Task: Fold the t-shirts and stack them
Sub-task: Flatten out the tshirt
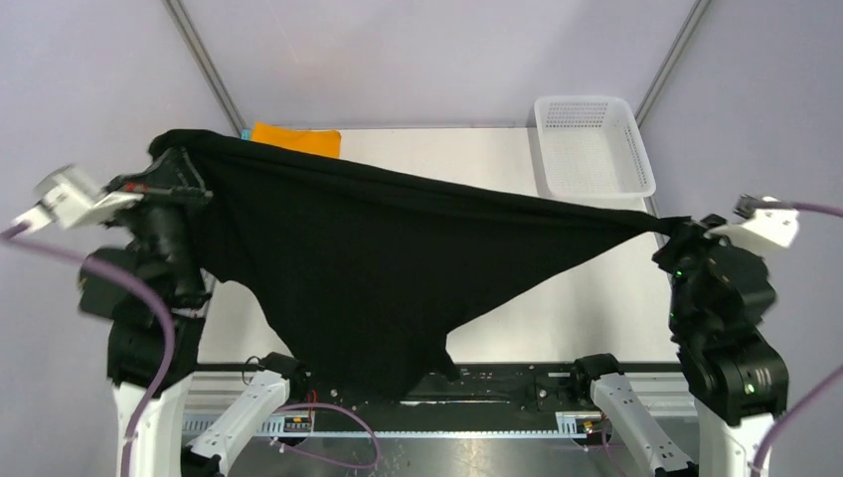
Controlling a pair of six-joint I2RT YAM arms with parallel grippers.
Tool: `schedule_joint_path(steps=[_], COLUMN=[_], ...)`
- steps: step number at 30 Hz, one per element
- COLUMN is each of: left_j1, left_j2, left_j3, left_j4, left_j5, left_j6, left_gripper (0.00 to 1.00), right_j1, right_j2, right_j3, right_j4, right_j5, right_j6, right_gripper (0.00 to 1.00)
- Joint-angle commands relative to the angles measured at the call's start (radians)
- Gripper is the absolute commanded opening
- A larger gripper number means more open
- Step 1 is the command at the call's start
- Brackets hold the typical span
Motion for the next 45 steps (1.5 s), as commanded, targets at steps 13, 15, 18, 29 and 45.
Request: schedule_joint_path(steps=[13, 15, 18, 29, 45], left_j1=[0.006, 0.006, 0.006, 0.007, 0.008], left_j2=[-0.094, -0.111, -0.115, 0.409, 1.485], left_j3=[-0.058, -0.052, -0.033, 0.178, 0.79], left_j4=[-0.004, -0.005, -0.002, 0.048, -0.139], left_j5=[0.024, 0.044, 0.062, 0.06, 0.366], left_j6=[-0.003, -0.006, -0.007, 0.037, -0.057], left_gripper=[0.0, 0.0, 0.0, 0.0, 0.89], right_j1=[0.001, 0.001, 0.001, 0.001, -0.189], right_j2=[-0.127, -0.149, -0.171, -0.069, 0.617], right_j3=[-0.058, -0.05, -0.04, -0.171, -0.482], right_j4=[-0.095, -0.106, -0.118, -0.107, 0.088], right_j5=[-0.012, -0.01, -0.01, -0.009, -0.249], right_j6=[0.04, 0.043, 0.045, 0.092, 0.197], right_gripper=[0.0, 0.0, 0.0, 0.0, 0.99])
